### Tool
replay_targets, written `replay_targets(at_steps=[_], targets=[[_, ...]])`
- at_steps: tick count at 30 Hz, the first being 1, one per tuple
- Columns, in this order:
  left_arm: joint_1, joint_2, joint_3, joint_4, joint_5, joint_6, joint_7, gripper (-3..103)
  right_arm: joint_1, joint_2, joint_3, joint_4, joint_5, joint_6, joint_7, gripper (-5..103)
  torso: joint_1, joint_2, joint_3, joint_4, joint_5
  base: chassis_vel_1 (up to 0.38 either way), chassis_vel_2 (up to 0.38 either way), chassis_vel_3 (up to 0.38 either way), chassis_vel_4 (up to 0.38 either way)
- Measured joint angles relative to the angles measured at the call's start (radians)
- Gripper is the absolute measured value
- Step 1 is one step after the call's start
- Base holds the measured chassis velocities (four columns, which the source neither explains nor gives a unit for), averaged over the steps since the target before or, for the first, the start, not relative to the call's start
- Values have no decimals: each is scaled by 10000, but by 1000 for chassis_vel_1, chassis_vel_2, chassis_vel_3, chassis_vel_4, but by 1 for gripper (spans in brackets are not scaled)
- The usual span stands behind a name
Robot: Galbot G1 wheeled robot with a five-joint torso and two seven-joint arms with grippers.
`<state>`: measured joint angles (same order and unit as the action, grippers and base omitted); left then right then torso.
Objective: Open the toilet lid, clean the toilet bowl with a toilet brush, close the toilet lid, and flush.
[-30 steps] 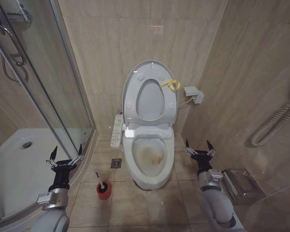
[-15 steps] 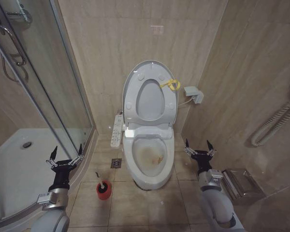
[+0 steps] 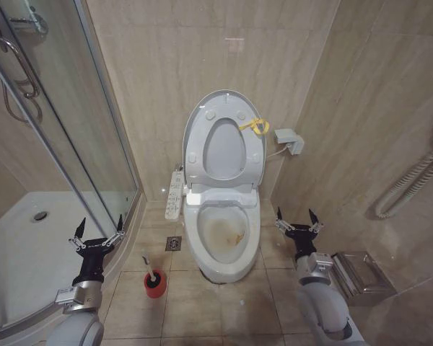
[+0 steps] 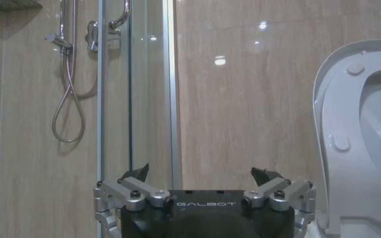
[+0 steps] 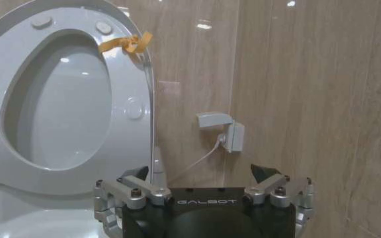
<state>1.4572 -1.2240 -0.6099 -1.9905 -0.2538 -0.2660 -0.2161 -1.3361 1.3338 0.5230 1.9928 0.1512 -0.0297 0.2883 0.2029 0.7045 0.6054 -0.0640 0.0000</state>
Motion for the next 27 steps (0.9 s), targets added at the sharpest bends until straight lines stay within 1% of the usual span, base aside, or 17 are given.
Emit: replay_targets(at_steps=[21,22,23,24,25,27], targets=[[6,-25,1,-1,2,38,7,100,0,0,0,0,0,0,0,100,0,0,0,-1,0,0,0,0,0],[23,-83,12,-23,12,140,33,100,0,0,0,0,0,0,1,100,0,0,0,-1,2,0,0,0,0],[78,-242,67,-103,50,412,116,100,0,0,0,0,0,0,0,100,0,0,0,-1,2,0,0,0,0],[78,-242,67,-103,50,412,116,100,0,0,0,0,0,0,0,100,0,0,0,-1,2,0,0,0,0],[130,-378,110,-171,83,638,183,100,0,0,0,0,0,0,0,100,0,0,0,0,2,0,0,0,0],[294,-828,257,-423,199,1415,412,100,0,-1,0,0,0,0,0,100,0,0,0,0,3,0,0,0,0]])
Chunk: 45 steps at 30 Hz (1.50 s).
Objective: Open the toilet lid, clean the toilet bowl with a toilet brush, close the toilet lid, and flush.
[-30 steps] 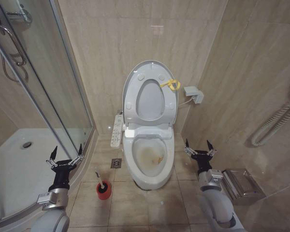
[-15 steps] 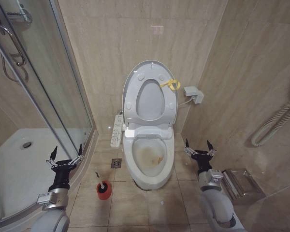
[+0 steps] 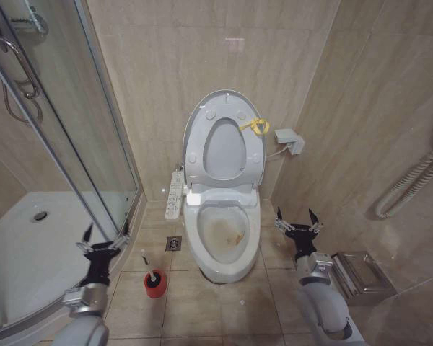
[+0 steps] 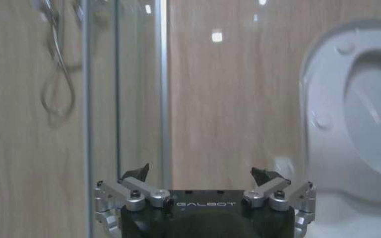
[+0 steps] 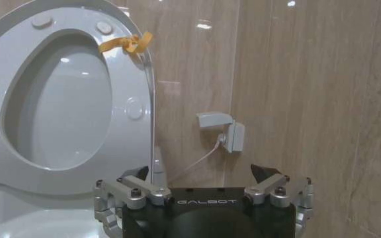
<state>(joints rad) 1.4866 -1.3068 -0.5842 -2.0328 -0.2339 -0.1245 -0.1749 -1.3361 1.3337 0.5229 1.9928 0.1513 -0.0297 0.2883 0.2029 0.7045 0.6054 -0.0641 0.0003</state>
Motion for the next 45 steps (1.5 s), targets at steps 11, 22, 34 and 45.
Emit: replay_targets(at_steps=[11,22,34,45], targets=[[637,-1731,545,-941,460,3017,885,100,0,0,0,0,0,0,0,100,0,0,0,0,0,0,0,0,0],[814,-1811,564,-1368,558,3373,994,100,1,0,0,0,0,0,0,100,0,0,1,0,-8,0,0,0,0],[1709,248,-742,-3990,705,1190,145,100,1,1,-1,0,0,0,1,100,-2,2,0,3,13,0,0,0,0],[1586,174,-375,-906,977,-1252,-286,100,1,0,0,0,0,0,1,100,0,1,0,1,-6,0,0,0,0]])
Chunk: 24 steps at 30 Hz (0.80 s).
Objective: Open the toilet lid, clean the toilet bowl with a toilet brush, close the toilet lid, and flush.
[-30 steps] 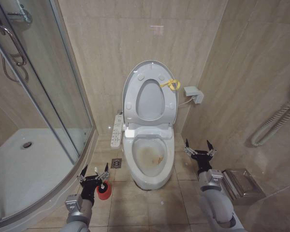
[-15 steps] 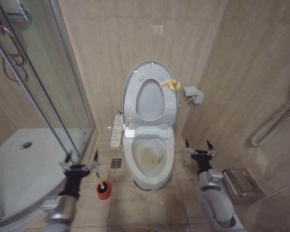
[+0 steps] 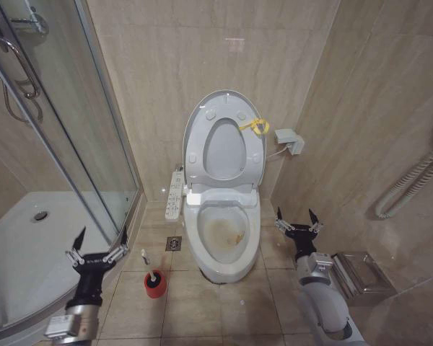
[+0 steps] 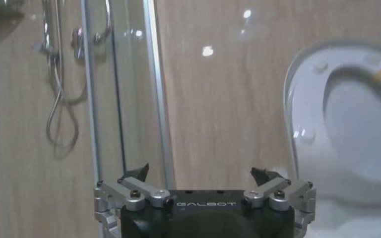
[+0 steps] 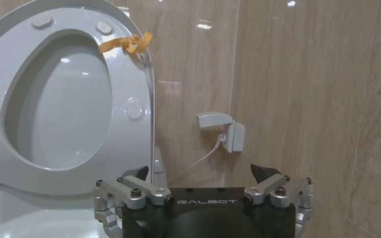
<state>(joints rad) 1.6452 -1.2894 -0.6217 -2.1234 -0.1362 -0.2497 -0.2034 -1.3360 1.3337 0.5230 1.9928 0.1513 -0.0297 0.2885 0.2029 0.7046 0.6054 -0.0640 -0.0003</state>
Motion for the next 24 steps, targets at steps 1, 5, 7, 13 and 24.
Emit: replay_targets(at_steps=[1,5,7,13,24], targets=[[-146,-12,50,372,-7,-138,12,100,0,0,1,0,0,0,0,100,0,-1,0,0,-1,0,0,0,0],[-482,-65,188,903,35,-244,8,100,0,0,1,0,0,0,0,100,1,-1,1,-1,-1,0,0,0,0],[-509,-71,231,846,35,-145,-3,100,0,0,0,0,0,0,-1,100,0,-1,0,-2,4,0,0,0,0],[-547,-109,374,227,241,206,21,100,0,0,0,0,0,0,0,100,1,-1,0,-2,5,0,0,0,0],[-671,-250,492,401,420,63,146,100,0,0,0,0,0,1,-1,100,0,-1,0,0,4,0,0,0,0]])
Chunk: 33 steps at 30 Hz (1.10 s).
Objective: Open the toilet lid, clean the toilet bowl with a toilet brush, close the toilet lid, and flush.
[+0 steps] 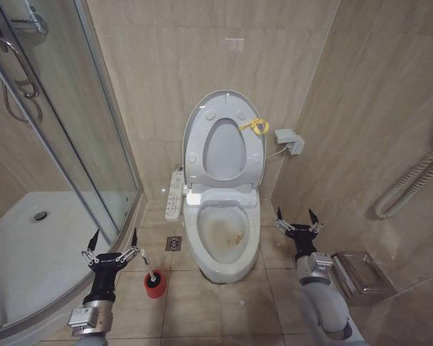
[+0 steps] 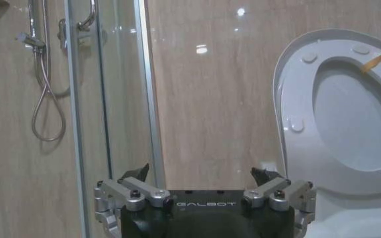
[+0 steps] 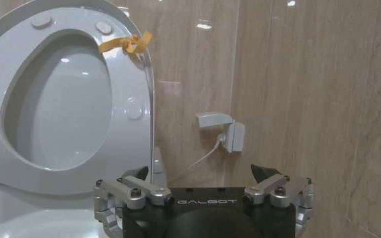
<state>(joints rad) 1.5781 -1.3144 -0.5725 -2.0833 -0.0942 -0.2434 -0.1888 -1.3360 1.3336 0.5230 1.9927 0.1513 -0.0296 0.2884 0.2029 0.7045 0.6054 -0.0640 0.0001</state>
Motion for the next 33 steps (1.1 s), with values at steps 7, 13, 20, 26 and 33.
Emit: replay_targets(at_steps=[7,13,20,26,33], targets=[[-277,25,47,196,-64,-14,34,100,0,0,0,0,0,0,0,100,0,0,0,-1,-1,0,0,0,0],[-489,5,155,411,-71,-8,45,100,0,0,0,0,0,0,0,100,0,0,0,-1,-1,0,0,0,0],[-585,-31,216,445,-61,17,88,100,0,0,0,0,0,0,0,100,-1,0,0,0,-1,0,0,0,0],[-583,-33,216,445,-63,19,103,100,0,0,0,0,0,0,0,100,-3,1,-1,-1,-1,-20,24,27,-35],[-691,-7,219,512,-92,11,127,100,1,0,0,0,0,0,0,100,5,-1,1,1,-2,-66,91,77,-59]])
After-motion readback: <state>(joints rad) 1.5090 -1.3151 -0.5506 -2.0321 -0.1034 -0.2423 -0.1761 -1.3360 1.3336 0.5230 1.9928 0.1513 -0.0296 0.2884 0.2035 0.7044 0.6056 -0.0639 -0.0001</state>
